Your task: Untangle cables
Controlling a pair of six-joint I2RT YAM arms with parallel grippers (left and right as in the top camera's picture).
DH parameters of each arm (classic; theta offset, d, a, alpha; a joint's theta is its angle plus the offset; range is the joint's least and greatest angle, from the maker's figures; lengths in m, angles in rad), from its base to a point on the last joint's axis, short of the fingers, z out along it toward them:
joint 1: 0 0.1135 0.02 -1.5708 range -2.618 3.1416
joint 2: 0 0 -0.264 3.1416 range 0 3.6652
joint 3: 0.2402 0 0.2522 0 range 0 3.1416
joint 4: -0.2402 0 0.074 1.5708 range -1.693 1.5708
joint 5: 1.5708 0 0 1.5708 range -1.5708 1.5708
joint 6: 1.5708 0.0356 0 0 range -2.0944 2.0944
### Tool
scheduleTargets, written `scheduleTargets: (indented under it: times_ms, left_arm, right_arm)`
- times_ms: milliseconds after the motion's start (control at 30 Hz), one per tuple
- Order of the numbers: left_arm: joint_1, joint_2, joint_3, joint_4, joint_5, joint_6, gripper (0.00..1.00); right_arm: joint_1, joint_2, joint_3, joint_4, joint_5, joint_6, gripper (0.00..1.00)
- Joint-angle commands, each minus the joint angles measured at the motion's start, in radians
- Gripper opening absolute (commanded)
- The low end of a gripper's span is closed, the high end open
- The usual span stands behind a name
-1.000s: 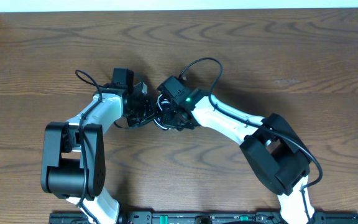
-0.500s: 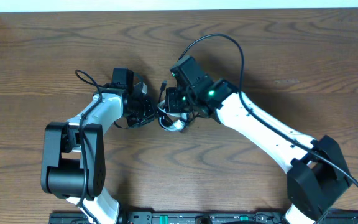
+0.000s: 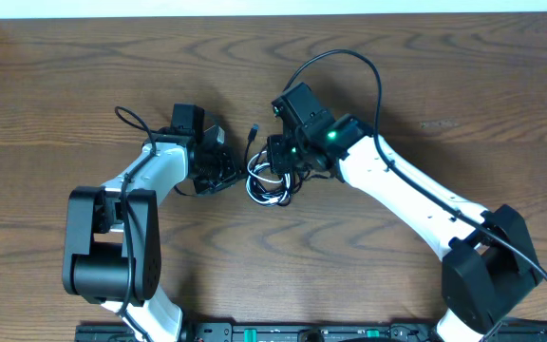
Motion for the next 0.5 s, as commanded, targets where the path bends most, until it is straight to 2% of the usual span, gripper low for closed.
scheduleTargets:
  times_ms: [0, 33, 100, 133, 167, 200, 267, 300, 467]
  left_arm:
    - [0.002, 0.013, -0.006, -0.018, -0.05, 0.006, 0.35]
    - [0.002, 0.013, -0.006, -0.02, -0.047, 0.006, 0.35]
    - [0.002, 0.013, -0.006, -0.02, -0.047, 0.006, 0.35]
    - [0.002, 0.013, -0.006, -0.02, -0.048, 0.006, 0.35]
    - [0.002, 0.013, -0.006, -0.02, -0.048, 0.006, 0.36]
    - [0.002, 0.013, -0.006, -0.02, -0.047, 0.005, 0.35]
    - [0.002, 0.013, -0.006, -0.02, -0.047, 0.005, 0.35]
    - [0.002, 0.013, -0.006, -0.02, -0.047, 0.005, 0.35]
    - [0.002, 0.013, -0.006, -0.02, -0.047, 0.005, 0.35]
  right_arm:
    - [0.007, 0.002, -0.006, -0.045, 0.083, -0.201, 0.38]
    - [0.006, 0.002, -0.006, -0.067, 0.103, -0.229, 0.35]
    - [0.006, 0.002, -0.006, -0.111, 0.12, -0.261, 0.11]
    - [0.006, 0.002, -0.008, -0.132, 0.121, -0.294, 0.04]
    - [0.006, 0.003, -0.013, -0.14, 0.12, -0.322, 0.04]
    - [0.006, 0.003, -0.023, -0.141, 0.119, -0.344, 0.08]
    - [0.009, 0.003, -0.049, -0.138, 0.105, -0.35, 0.24]
    - [0.01, 0.003, -0.062, -0.135, 0.092, -0.336, 0.28]
    - [0.017, 0.003, -0.14, -0.07, 0.049, -0.223, 0.34]
